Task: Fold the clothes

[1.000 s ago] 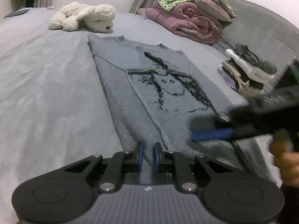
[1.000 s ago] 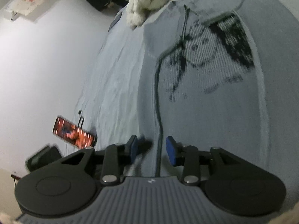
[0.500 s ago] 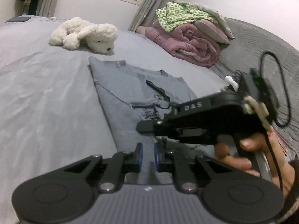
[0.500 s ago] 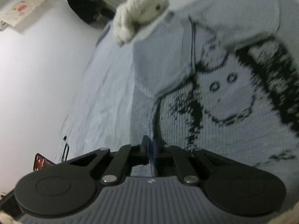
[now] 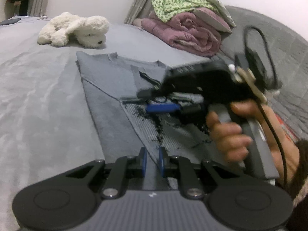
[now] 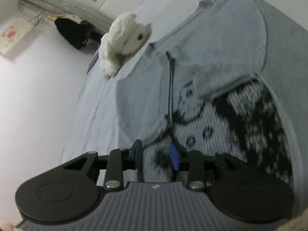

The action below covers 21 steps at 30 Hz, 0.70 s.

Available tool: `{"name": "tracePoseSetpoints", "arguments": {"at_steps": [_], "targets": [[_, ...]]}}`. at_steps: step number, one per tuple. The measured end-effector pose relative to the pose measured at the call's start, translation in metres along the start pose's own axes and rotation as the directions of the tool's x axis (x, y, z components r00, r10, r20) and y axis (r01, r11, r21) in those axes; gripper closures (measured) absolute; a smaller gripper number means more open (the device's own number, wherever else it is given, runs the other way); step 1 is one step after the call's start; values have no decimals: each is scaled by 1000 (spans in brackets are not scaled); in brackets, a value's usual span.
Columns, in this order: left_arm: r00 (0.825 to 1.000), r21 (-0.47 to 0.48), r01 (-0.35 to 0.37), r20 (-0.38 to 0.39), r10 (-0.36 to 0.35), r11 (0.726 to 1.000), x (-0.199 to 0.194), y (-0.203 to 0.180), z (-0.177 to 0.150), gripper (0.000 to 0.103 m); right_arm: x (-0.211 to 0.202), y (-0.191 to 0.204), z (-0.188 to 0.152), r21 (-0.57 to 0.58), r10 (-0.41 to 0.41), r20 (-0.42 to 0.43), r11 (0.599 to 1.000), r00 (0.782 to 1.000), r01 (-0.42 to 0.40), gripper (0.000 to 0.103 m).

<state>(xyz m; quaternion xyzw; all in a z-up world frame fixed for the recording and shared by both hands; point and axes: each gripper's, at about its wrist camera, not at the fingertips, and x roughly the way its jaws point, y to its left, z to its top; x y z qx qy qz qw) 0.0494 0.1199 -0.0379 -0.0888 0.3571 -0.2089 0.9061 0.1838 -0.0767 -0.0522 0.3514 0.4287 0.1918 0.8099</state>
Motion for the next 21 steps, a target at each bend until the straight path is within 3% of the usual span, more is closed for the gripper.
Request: {"name": "tracePoseSetpoints", "arguments": {"at_steps": [1, 6, 8, 11, 13, 14, 20, 21], "targets": [[1000, 7, -3, -5, 3, 1000, 2, -1, 0, 90, 2, 2, 2, -19, -26, 8, 999, 1000, 26, 99], [1000, -11, 15, -3, -15, 1000, 0, 2, -1, 90, -2, 9, 6, -126, -143, 107, 980, 984, 156, 99], [1000, -14, 11, -10, -11, 1000, 2, 2, -1, 90, 2, 2, 8, -116, -139, 87, 982, 986, 149, 99], [1000, -9, 8, -9, -8, 1000, 2, 1, 0, 90, -1, -4, 11, -81, -96, 59, 992, 994, 100, 87], [1000, -8, 11, -3, -11, 1000, 0, 1, 1, 90, -3, -6, 9, -47, -60, 36, 997, 998, 62, 71], [1000, -8, 12, -1, -12, 1000, -1, 1, 1, 90, -4, -6, 7, -32, -40, 25, 999, 999, 41, 69], [999, -5, 22, -22, -23, 1000, -2, 2, 2, 90, 1, 6, -18, -46, 48, -87, 998, 995, -52, 68], [999, 0, 24, -30, -24, 1000, -1, 2, 2, 90, 1, 8, -23, -60, 55, -103, 996, 993, -61, 72]]}}
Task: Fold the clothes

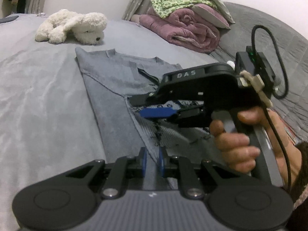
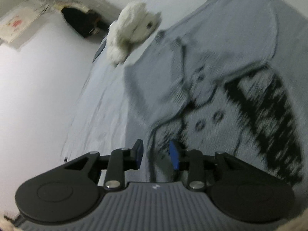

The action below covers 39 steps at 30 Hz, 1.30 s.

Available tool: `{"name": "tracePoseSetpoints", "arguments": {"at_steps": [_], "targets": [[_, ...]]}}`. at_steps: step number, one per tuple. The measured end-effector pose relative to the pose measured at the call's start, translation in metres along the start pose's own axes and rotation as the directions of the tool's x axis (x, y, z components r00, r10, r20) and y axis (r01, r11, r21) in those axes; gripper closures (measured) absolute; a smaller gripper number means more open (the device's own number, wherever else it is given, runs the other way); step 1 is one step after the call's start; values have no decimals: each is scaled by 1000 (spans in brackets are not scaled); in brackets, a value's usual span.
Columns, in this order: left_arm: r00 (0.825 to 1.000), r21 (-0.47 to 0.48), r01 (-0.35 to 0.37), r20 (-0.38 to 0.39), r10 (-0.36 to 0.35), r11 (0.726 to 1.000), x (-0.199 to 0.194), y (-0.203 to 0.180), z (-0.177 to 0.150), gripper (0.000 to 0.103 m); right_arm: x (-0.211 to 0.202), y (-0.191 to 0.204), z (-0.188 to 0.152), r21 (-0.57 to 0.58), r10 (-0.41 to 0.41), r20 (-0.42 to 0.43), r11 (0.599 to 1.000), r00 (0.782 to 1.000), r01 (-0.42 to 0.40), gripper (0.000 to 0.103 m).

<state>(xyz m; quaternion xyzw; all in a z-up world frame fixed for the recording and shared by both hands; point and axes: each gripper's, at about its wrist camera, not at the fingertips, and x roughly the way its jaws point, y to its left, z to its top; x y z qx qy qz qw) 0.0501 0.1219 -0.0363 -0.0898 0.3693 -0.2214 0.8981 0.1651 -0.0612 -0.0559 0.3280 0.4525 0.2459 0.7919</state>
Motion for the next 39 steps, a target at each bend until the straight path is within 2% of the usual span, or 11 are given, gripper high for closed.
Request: {"name": "tracePoseSetpoints", "arguments": {"at_steps": [2, 5, 8, 9, 12, 17, 19, 22, 27, 33, 39], "targets": [[1000, 14, 4, -14, -4, 1000, 1, -2, -1, 90, 5, 6, -8, -47, -14, -32, 999, 999, 13, 97], [1000, 35, 2, -23, -1, 999, 0, -5, -3, 89, 2, 6, -11, -55, -51, -11, 997, 999, 50, 100], [999, 35, 9, -31, -8, 999, -3, -5, -3, 89, -6, -1, -15, -7, -37, -4, 999, 999, 37, 97], [999, 37, 13, -38, -12, 999, -3, -5, -4, 89, -8, -3, -18, 0, -30, -8, 1000, 1000, 30, 90], [998, 47, 19, -64, -16, 999, -3, -7, -7, 89, -20, 4, -30, -46, -37, -29, 998, 999, 36, 87], [996, 56, 32, -88, -26, 998, -9, -14, -15, 88, -70, -1, -46, -41, -64, 0, 997, 998, 64, 81], [995, 71, 33, -98, -26, 997, -13, -18, -20, 85, -102, -7, -55, -43, -85, 37, 995, 996, 86, 63], [993, 87, 37, -112, -27, 996, -19, -26, -29, 82, -146, -15, -72, -63, -135, 83, 988, 987, 140, 63], [992, 98, 32, -125, -19, 995, -25, -41, -43, 80, -180, -23, -109, -96, -190, 79, 976, 979, 197, 63], [986, 76, 33, -168, -20, 997, -40, -52, -57, 80, -191, -34, -144, -92, -199, 30, 975, 980, 201, 65], [978, 87, -10, -206, 28, 996, -63, -75, -77, 80, -209, -33, -162, -104, -180, 6, 978, 984, 180, 65]]}}
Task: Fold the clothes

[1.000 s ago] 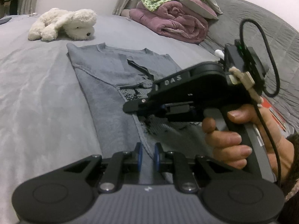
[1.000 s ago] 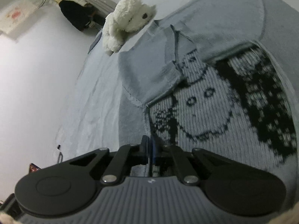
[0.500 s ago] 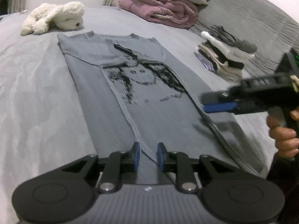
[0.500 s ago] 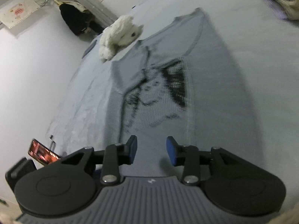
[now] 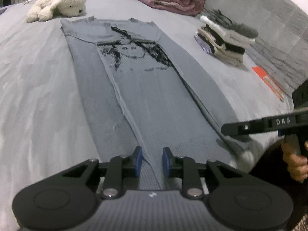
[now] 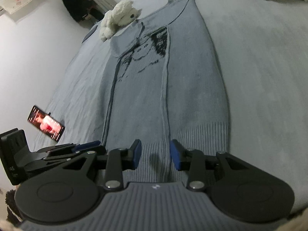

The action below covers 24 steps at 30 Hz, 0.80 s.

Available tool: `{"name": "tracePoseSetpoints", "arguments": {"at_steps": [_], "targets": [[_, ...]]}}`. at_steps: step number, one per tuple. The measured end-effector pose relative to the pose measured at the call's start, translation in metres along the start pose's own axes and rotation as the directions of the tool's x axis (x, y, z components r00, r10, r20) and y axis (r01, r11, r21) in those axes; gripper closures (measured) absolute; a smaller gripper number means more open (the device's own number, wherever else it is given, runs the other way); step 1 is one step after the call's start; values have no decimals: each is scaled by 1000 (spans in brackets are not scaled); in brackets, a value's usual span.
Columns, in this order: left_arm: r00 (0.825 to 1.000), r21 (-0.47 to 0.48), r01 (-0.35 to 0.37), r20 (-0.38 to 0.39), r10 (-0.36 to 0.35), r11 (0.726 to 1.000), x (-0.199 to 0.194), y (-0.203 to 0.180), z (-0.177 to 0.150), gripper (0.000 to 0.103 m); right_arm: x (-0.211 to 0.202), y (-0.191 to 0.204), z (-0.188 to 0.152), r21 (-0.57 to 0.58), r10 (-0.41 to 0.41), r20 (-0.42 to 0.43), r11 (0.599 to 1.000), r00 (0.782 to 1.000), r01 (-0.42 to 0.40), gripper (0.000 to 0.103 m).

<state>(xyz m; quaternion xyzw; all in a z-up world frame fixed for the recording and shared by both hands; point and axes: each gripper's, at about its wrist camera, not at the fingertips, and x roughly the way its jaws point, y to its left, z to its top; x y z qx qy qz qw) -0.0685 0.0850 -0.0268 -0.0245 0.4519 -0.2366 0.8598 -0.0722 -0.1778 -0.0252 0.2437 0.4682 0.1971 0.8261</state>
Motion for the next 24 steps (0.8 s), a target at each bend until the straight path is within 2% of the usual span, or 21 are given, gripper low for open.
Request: {"name": "tracePoseSetpoints", "arguments": {"at_steps": [4, 8, 12, 16, 20, 24], "targets": [[1000, 30, 8, -18, -8, 1000, -17, -16, -10, 80, -8, 3, -8, -13, 12, -11, 1000, 1000, -12, 64], [999, 26, 1, 33, -2, 1000, -35, -19, -12, 80, -18, 1, -11, -7, 21, 8, 1000, 1000, -20, 63], [997, -22, -30, 70, 31, 999, -45, -6, -10, 80, -27, -9, -7, 14, 10, 38, 1000, 999, -10, 63], [999, -105, -32, 40, 36, 994, -45, 19, -11, 80, -35, -25, 3, 56, -3, 35, 998, 999, 1, 63], [1000, -212, 8, -10, -11, 977, -39, 50, -15, 80, -38, -46, 14, 123, 8, -14, 992, 1000, -6, 63], [985, -369, 145, -37, -170, 918, -24, 80, -27, 80, -36, -69, 24, 196, 41, -84, 980, 996, -24, 63]]}}
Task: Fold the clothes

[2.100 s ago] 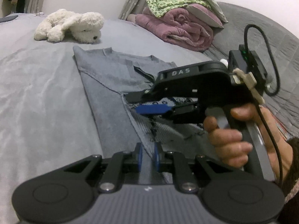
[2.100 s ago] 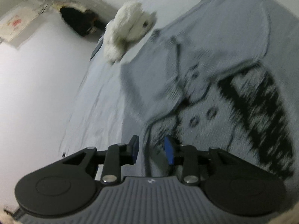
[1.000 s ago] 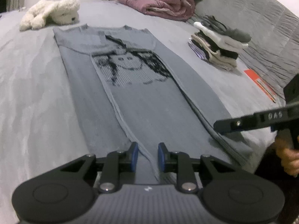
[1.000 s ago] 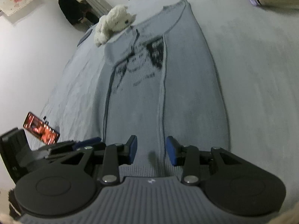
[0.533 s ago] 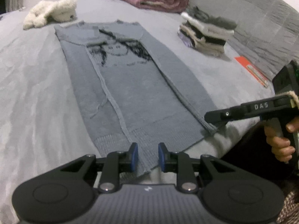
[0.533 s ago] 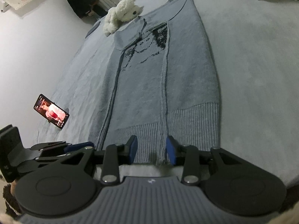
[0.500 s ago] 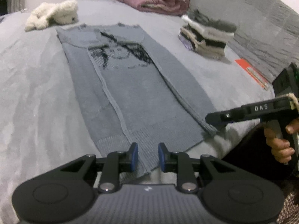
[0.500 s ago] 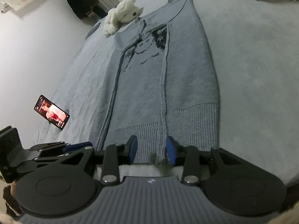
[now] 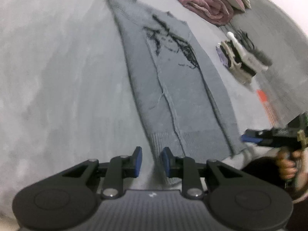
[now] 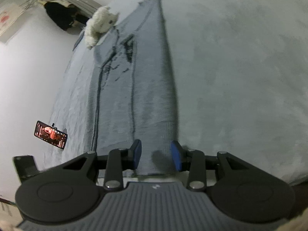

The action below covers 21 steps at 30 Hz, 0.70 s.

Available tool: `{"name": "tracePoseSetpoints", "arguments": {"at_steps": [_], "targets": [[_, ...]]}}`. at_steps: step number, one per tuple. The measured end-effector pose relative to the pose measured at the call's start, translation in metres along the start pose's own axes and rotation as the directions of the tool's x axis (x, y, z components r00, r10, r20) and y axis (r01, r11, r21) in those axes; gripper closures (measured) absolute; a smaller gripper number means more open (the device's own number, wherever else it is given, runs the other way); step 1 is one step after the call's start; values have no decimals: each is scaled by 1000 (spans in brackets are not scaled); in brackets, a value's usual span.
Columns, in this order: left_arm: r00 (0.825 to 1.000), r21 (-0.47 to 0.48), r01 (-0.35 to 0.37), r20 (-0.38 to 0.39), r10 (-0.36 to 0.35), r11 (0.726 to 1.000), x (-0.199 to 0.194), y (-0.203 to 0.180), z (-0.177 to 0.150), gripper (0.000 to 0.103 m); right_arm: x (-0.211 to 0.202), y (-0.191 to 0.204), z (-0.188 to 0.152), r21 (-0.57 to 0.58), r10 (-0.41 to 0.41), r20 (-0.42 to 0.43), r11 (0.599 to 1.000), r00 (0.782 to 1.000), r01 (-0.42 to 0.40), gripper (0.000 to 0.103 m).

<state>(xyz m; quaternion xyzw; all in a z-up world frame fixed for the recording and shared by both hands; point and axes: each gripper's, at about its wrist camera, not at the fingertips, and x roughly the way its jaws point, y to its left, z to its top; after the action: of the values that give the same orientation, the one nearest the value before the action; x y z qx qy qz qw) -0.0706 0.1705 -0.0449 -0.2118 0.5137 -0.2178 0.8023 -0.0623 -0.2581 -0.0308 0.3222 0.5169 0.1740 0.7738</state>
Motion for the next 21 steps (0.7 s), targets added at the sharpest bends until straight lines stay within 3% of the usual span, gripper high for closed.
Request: {"name": "tracePoseSetpoints", "arguments": {"at_steps": [3, 7, 14, 21], "targets": [[993, -96, 111, -19, -114, 989, 11, 15, -2, 81, 7, -16, 7, 71, 50, -65, 996, 997, -45, 64], [979, -167, 199, -18, -205, 966, 29, 23, -6, 86, 24, -32, 9, 183, 159, -103, 973, 982, -138, 69], [969, -178, 237, -26, -245, 955, 35, 19, -6, 91, 37, -26, 8, 184, 223, -152, 964, 963, -195, 77], [959, -204, 277, 1, -283, 939, 31, 18, -2, 95, 24, -22, 9, 170, 260, -143, 957, 955, -235, 84]]}}
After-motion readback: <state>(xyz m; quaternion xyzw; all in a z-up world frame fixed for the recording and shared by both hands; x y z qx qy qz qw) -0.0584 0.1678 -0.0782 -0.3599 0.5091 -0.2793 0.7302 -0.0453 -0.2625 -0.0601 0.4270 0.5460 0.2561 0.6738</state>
